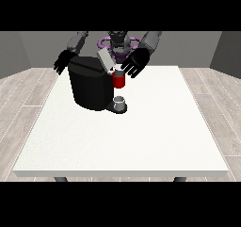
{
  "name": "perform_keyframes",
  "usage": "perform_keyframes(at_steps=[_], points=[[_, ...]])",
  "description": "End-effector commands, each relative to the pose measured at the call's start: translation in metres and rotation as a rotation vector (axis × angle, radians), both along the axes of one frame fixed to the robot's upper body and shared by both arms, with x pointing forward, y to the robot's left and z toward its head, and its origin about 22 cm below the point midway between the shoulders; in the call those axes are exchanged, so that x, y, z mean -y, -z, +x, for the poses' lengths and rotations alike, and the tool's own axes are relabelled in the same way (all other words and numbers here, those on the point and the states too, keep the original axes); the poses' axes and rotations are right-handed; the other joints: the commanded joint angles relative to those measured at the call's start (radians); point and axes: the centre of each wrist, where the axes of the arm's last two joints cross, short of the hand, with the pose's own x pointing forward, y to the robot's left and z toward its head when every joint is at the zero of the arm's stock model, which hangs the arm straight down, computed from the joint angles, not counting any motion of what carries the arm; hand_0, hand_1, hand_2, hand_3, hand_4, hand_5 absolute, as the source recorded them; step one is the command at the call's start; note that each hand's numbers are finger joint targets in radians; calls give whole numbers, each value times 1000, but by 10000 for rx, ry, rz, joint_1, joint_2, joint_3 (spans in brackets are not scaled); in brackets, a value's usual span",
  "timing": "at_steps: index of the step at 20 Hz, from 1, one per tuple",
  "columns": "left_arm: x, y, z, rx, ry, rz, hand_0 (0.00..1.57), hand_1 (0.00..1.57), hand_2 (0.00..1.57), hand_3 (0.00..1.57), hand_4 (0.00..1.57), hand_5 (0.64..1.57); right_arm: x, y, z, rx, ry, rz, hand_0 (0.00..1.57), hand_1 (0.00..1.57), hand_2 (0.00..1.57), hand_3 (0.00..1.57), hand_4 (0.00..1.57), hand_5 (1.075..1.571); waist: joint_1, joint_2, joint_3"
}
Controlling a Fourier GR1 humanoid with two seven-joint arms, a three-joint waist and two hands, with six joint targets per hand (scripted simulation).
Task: Insert the coffee pod into the coffee machine and close the lid
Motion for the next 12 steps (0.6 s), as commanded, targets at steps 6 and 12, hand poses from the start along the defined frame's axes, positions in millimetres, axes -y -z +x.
perform_keyframes(at_steps=[6,12], points=[[8,15,1,-105,-73,267,1134,1134,1170,999,457,1571,-16,-4,0,163,-56,8,0,0,0,0,438,1571,7,-18,-15],[-12,-7,0,132,-143,414,1051,1051,1118,953,365,1571,-18,1,-3,235,-256,72,0,0,0,0,458,1571,-65,188,-15]])
